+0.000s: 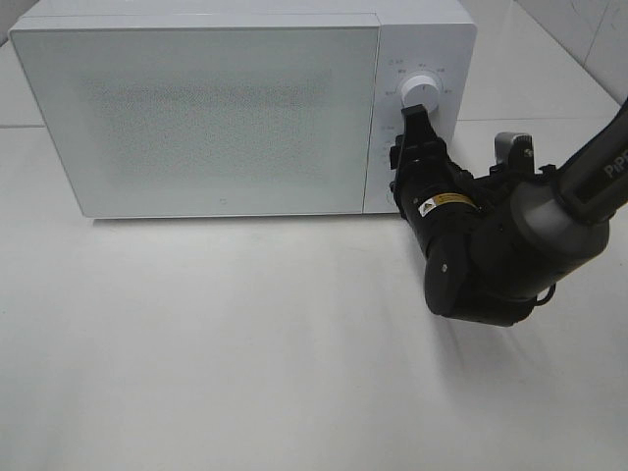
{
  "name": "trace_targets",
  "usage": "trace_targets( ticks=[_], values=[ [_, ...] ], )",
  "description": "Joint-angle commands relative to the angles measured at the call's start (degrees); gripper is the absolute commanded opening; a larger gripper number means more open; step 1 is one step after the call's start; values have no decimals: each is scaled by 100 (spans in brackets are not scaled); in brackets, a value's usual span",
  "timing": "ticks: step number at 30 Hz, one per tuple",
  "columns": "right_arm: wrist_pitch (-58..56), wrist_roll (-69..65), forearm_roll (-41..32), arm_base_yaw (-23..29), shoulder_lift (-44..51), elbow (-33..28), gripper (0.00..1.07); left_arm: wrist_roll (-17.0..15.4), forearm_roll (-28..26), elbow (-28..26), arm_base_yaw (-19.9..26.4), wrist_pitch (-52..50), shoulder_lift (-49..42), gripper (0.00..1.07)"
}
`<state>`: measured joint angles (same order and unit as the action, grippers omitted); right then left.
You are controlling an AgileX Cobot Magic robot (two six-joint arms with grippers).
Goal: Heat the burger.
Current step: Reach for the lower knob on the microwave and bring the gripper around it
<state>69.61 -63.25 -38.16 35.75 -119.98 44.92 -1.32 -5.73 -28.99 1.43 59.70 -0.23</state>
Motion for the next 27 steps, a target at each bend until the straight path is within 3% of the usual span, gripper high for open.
trace_targets(
  ticks=[1, 15, 27],
  values=[
    [831, -1415, 1157, 17, 52, 223, 0, -17, -23, 0, 17, -63, -155, 100],
    [831, -3764, 1134, 17, 52, 223, 0, -17, -23, 0, 17, -63, -155, 100],
    [825, -3661, 1134, 17, 52, 223, 1, -17, -23, 0, 17, -63, -155, 100]
  ],
)
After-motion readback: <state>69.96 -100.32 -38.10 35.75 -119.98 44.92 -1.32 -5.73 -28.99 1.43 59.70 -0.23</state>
